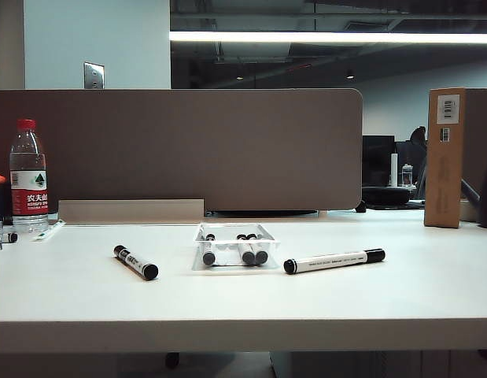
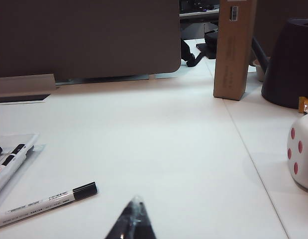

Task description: Pick up the markers scattered on the table and put them into the packaging box, making sure the markers fit the shape of the box's grooves.

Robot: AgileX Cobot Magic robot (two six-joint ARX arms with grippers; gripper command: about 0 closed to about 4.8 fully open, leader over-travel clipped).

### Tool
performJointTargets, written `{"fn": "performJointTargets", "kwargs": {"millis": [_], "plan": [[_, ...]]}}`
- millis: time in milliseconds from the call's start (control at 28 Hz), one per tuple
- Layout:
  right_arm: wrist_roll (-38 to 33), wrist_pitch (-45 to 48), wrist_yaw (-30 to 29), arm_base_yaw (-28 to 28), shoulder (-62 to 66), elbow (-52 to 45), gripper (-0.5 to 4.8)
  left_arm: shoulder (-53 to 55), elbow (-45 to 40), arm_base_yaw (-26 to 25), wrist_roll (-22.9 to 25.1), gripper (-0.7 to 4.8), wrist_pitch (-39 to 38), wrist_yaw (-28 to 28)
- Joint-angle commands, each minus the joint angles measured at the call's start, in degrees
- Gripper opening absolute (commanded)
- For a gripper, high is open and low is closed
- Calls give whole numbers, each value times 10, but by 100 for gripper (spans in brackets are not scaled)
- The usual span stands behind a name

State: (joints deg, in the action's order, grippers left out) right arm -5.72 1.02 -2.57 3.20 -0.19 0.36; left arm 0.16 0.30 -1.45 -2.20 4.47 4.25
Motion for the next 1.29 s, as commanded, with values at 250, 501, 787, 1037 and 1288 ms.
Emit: {"fn": "performJointTargets", "kwargs": {"millis": [250,501,787,1037,1288], "plan": [[1,9,3,0,1,-2,-8,0,2,0,0,-2,5,-2],[-148,36,5,0,1,-2,-8,0,2,0,0,-2,14,-2],[-420,94,76,0,3,18,-9,0,2,0,-139,-4,97,-6],[-427,31,119,0,28,85,-9,1,19,0,-246,-4,88,8],[-422,25,80,0,211,169,-9,82,101,0,-239,-4,0,22]]}}
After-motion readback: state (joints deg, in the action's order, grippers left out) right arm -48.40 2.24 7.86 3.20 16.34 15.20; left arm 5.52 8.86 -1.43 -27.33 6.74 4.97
